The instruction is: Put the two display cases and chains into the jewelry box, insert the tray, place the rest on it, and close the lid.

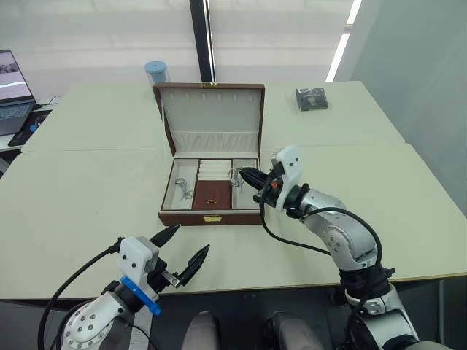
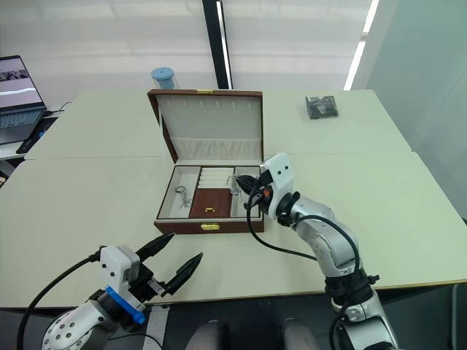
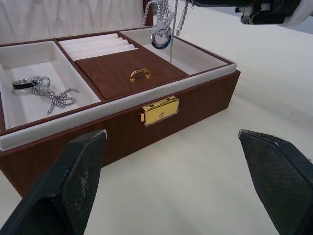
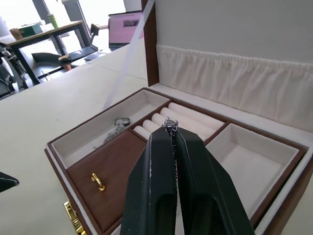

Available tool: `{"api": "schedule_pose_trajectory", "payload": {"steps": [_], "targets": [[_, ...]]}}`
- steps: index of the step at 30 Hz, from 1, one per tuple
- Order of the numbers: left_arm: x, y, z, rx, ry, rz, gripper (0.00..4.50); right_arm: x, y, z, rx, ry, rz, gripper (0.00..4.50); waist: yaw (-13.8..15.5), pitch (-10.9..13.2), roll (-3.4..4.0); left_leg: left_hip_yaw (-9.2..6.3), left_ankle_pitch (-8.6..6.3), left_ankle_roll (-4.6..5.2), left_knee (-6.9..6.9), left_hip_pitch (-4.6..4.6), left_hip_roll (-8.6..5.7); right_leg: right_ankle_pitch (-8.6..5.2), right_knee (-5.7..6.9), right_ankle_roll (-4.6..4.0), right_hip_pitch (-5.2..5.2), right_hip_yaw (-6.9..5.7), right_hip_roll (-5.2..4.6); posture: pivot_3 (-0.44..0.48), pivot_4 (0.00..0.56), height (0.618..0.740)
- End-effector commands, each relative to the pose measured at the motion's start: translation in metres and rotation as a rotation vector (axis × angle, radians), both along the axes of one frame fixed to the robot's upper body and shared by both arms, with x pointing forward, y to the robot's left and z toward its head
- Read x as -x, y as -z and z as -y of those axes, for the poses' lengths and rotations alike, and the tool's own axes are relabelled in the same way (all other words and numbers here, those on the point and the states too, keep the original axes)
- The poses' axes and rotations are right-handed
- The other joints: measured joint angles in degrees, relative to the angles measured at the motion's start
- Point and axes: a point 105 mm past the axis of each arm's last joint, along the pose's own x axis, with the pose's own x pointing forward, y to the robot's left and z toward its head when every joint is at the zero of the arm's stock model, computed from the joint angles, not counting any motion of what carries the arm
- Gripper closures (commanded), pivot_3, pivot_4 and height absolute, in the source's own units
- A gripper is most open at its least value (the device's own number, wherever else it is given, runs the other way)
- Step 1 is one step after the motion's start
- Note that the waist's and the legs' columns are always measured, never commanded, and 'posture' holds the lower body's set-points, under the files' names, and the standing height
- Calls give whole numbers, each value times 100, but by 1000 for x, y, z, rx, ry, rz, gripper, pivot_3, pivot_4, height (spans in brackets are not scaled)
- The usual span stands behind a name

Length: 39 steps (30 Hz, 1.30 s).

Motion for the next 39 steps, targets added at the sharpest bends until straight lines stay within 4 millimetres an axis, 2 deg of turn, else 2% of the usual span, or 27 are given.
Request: {"api": "schedule_pose_trajectory", "payload": {"steps": [1, 10, 15, 24, 26, 30, 33, 39], "targets": [[2, -13, 3, -6, -5, 61, 0, -5, -9, -1, -20, 25, 42, 4479, 0, 0, 0, 0, 0, 0, 0, 0, 0, 0, 0, 0, 0, 0, 0, 0, 150, 740], [0, -15, 5, -2, -6, 65, 0, -9, 1, 2, -15, 51, 27, 4479, 1, 1, 1, 0, 0, 0, 0, -15, 1, 0, 1, 0, -16, 0, 0, 0, 150, 740], [-1, -15, 5, 1, 0, 67, 0, -10, -2, 3, -34, 61, 29, 3247, 1, 1, 1, 0, 0, 0, 1, -26, 1, 0, 4, 0, -27, 0, 1, 0, 150, 740], [-1, -10, 0, 1, 22, 8, 0, -9, -7, 18, -27, 22, 67, 569, 1, 1, 1, 0, 0, 0, 1, -26, 0, 0, 4, 0, -28, -1, 1, 0, 150, 740], [-1, -7, -9, -14, 27, -34, 0, -8, -6, 29, 23, -14, 105, 25, 1, 2, 1, 0, 0, 0, 1, -26, -1, 0, 4, 0, -28, -1, 1, 0, 150, 740], [-3, -3, -40, -72, 13, -96, 0, -9, 3, 67, 156, -71, 155, 25, 3, 4, 3, 0, 0, 0, 1, -25, -2, 0, 2, 0, -27, -5, 2, 0, 150, 740], [-9, -7, -72, -121, -27, -110, 0, -9, 11, 100, 263, -100, 165, 25, 10, 10, 4, 7, 0, 0, 2, -25, -4, 0, 1, 0, -27, -7, 3, 0, 150, 740], [-22, -19, -127, -210, -111, -110, 0, -4, 23, 147, 324, -99, 89, 25, 0, 17, 8, 15, 0, 1, 1, -25, 2, 0, 0, -1, -27, -6, 3, 0, 150, 740]]}}
